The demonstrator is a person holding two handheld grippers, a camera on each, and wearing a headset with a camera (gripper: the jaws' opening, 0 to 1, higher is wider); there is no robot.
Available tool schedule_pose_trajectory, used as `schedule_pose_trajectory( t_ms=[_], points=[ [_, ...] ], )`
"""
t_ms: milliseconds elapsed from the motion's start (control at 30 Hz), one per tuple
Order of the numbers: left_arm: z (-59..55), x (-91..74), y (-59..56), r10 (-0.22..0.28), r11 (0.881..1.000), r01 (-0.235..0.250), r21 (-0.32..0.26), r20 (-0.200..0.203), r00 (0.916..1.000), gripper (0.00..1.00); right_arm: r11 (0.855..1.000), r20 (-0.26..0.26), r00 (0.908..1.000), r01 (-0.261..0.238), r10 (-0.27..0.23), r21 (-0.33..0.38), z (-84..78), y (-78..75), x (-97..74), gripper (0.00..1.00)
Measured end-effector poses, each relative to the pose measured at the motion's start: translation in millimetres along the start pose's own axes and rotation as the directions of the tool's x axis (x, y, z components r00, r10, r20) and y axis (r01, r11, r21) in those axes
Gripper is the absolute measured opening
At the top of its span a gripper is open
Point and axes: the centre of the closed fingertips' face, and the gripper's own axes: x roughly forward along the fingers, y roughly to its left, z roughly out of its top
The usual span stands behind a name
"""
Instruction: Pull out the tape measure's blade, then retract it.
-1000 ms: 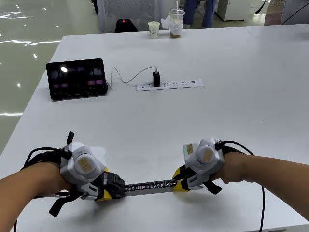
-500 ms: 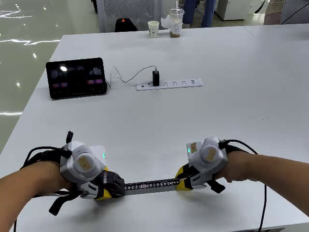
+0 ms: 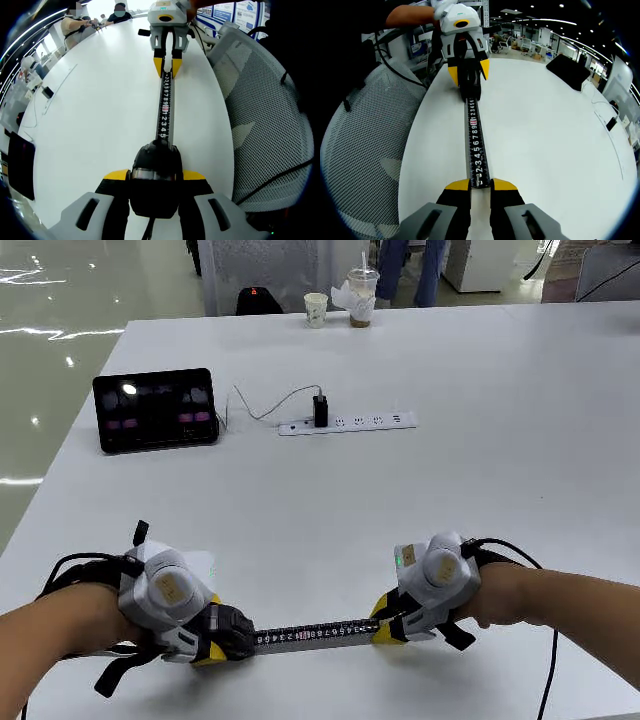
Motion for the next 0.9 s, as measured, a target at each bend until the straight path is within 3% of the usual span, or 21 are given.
schedule_pose_trajectory(
  t_ms=[900],
  points=[
    [-0.1,-0.5,-0.7,0.003,1.000,-0.003,0.002,0.001,1.0000,0.31,1.000,-0.016,0.9998,0.007,-0.007,0.000,-14.8,-0.3,-14.5,0.10]
  ],
)
